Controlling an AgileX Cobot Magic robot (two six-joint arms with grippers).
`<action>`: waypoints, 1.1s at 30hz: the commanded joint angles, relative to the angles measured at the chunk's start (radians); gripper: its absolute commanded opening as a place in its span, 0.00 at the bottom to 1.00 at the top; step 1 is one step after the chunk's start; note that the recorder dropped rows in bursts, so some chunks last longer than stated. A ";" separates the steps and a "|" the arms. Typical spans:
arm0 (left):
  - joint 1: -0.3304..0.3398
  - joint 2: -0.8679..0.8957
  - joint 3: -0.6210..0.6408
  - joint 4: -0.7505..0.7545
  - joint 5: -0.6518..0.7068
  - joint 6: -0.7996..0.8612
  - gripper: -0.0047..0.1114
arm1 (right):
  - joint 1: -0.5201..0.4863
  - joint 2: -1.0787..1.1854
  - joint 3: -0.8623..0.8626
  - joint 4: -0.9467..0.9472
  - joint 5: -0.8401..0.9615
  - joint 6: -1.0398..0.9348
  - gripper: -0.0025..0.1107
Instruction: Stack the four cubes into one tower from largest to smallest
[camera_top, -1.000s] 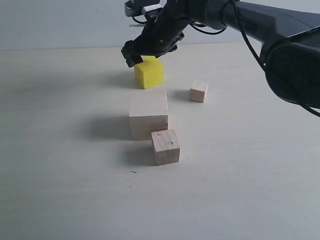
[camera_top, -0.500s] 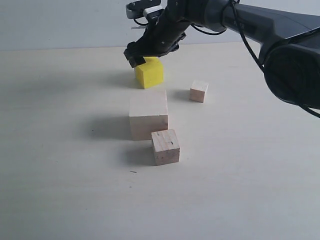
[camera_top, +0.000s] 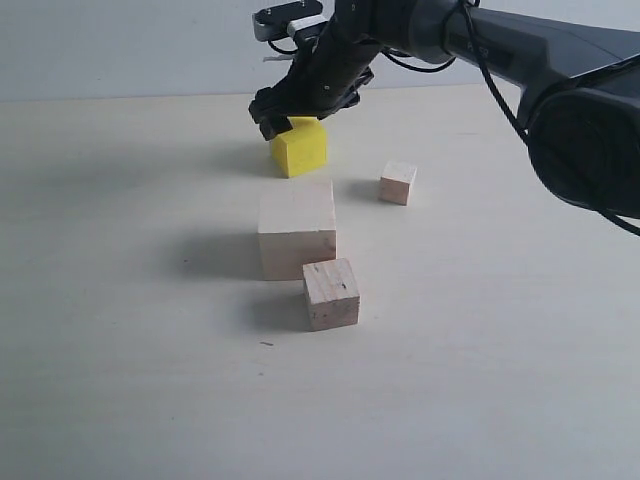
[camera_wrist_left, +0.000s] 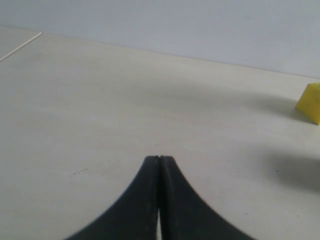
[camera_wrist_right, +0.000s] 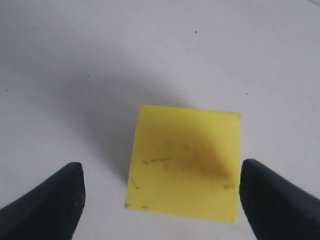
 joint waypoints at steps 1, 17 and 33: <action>-0.007 -0.006 0.003 0.001 -0.006 0.000 0.04 | 0.001 0.009 -0.006 -0.041 0.016 0.035 0.73; -0.007 -0.006 0.003 0.001 -0.006 0.000 0.04 | 0.002 0.022 -0.006 -0.025 -0.008 0.032 0.73; -0.007 -0.006 0.003 0.001 -0.006 0.000 0.04 | 0.002 0.030 -0.006 -0.022 -0.026 0.032 0.72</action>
